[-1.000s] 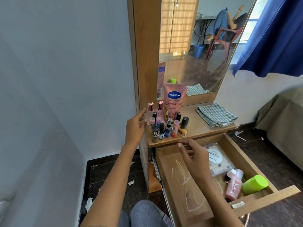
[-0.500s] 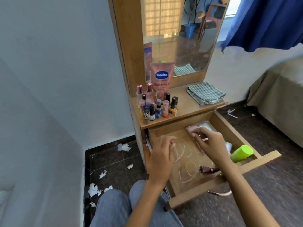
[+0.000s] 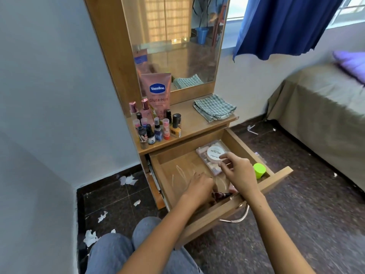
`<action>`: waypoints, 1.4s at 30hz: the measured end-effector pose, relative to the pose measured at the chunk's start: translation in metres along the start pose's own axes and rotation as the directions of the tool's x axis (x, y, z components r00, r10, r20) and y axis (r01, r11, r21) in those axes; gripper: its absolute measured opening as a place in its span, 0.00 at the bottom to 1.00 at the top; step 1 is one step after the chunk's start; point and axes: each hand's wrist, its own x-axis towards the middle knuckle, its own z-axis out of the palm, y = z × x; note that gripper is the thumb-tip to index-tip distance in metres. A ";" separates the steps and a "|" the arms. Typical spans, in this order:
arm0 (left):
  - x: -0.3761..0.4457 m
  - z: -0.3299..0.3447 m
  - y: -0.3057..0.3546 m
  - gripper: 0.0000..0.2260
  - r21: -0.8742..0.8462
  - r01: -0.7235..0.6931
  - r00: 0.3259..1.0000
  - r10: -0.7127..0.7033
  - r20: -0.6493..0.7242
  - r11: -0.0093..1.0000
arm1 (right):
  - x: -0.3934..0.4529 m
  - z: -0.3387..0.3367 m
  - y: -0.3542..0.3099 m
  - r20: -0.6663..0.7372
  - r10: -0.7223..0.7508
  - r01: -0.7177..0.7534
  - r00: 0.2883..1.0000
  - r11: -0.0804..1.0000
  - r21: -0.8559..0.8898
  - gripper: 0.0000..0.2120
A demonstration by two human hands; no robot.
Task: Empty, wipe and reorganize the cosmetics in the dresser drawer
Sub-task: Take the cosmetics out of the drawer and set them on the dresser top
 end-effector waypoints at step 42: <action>-0.004 -0.002 -0.073 0.34 0.160 0.335 0.802 -0.192 -0.565 0.929 | 0.096 0.048 -0.101 -0.087 0.053 -0.024 0.995 0.951 0.307 0.08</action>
